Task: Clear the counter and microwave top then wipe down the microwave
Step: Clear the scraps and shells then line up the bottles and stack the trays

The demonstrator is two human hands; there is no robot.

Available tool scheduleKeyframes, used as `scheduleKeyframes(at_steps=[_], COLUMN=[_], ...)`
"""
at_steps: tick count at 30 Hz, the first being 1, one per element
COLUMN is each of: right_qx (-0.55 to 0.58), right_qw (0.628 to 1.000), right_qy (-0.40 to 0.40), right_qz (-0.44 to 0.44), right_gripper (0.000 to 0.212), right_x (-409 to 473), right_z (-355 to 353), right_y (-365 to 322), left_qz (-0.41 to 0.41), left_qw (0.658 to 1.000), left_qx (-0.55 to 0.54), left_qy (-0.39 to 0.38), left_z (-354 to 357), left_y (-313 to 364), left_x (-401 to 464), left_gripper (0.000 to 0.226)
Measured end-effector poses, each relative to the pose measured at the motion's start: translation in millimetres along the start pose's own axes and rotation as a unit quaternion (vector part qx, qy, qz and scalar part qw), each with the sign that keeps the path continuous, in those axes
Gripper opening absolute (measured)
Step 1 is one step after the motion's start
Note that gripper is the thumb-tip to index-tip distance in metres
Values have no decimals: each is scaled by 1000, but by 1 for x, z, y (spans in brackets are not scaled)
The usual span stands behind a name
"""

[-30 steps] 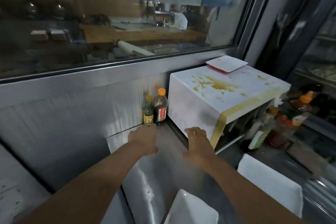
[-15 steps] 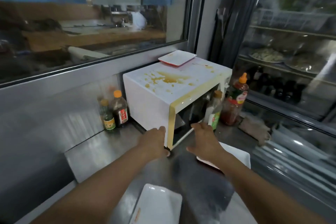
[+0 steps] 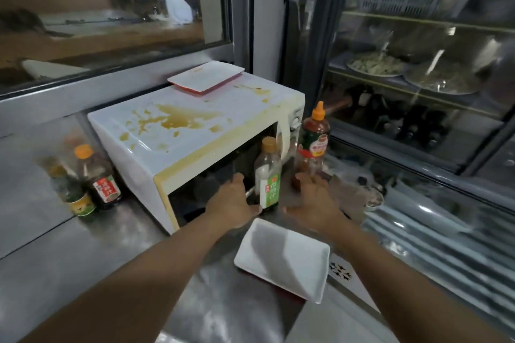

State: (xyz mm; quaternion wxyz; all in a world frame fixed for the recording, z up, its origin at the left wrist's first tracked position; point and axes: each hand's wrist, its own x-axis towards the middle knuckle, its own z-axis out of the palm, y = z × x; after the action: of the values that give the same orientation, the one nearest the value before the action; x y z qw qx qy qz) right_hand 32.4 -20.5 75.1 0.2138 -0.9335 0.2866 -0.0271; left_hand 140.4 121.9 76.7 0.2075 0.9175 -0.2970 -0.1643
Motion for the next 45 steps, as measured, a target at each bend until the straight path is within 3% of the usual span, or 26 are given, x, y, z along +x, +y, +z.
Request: scheduleKeyframes(at_steps=[6,10,21,27,36,45], right_qx=[24,41,85,142,262,302], right_qw=[1000,999,996,985,952,928], right_qy=[6,8,4,65,150,213], right_qz=[-5,-11,23,73,49,47], right_gripper=[68,81,69,90,109,90], right_x=[49,71,110,130,172,186], right_z=[-4,0,17,16,27,35], right_y=[48,72,117,123,113,109], left_qz=[-36,-36,-81,-86,-83,-80], left_qw=[997,989,974,971,966,961], left_qx=[-47,-82,-127,-116,-136,-163], left_qy=[56,114,171,189,206,209], left_z=[31,48,81,79,69,62], left_y=[19,25,34,42,51,39], left_x=[59,85,102,105,108,101], left_gripper=[81,81,54,52,54,56])
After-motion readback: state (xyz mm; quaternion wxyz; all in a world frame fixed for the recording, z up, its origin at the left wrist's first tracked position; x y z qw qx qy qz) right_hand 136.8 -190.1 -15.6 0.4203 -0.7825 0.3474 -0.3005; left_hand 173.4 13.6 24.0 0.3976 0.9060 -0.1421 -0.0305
